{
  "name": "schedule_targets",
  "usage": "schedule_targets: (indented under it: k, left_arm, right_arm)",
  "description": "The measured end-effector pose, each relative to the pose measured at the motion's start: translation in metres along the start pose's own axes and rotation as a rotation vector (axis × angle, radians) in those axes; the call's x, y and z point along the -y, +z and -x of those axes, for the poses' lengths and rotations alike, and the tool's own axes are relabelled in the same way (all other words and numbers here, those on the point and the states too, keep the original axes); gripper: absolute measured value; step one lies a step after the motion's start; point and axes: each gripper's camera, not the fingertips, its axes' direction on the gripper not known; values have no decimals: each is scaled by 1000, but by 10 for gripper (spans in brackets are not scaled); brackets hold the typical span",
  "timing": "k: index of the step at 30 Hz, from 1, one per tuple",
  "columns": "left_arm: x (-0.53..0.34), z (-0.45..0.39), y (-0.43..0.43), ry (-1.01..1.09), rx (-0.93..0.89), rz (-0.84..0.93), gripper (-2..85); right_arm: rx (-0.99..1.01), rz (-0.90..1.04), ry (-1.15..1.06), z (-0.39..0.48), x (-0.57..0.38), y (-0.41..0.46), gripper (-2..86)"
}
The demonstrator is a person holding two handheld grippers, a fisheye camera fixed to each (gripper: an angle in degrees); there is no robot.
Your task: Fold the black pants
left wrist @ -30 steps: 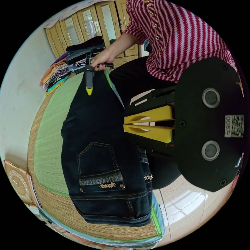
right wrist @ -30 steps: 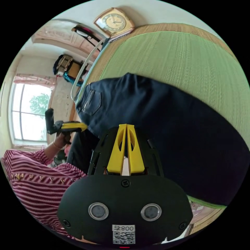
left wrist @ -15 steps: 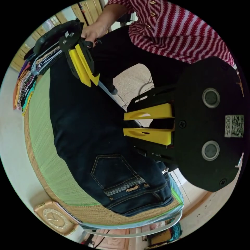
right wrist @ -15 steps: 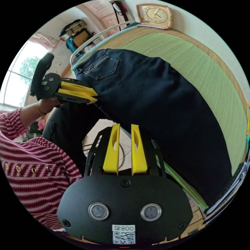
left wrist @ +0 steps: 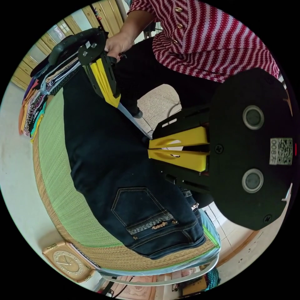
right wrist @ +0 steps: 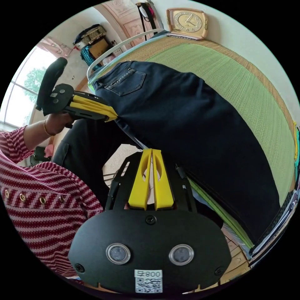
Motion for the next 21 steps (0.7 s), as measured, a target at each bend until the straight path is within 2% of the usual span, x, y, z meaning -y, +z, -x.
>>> schedule_targets:
  k: [3, 7, 13, 16, 21]
  left_arm:
    - [5, -14, -8, 0, -9, 33, 0]
    - [11, -30, -22, -24, -24, 59, 0]
    - [13, -56, -64, -38, -99, 43, 1]
    - [20, -70, -89, -37, -163, 2, 1]
    - [70, -108, -119, 76, -267, -5, 4]
  right_arm:
    - [26, -21, 21, -12, -6, -2, 1]
    - [90, 55, 84, -43, -20, 30, 1]
    - [125, 54, 146, -73, -77, 18, 1]
    - [188, -66, 273, -113, -131, -15, 3]
    - [171, -296, 608, -217, -266, -71, 10]
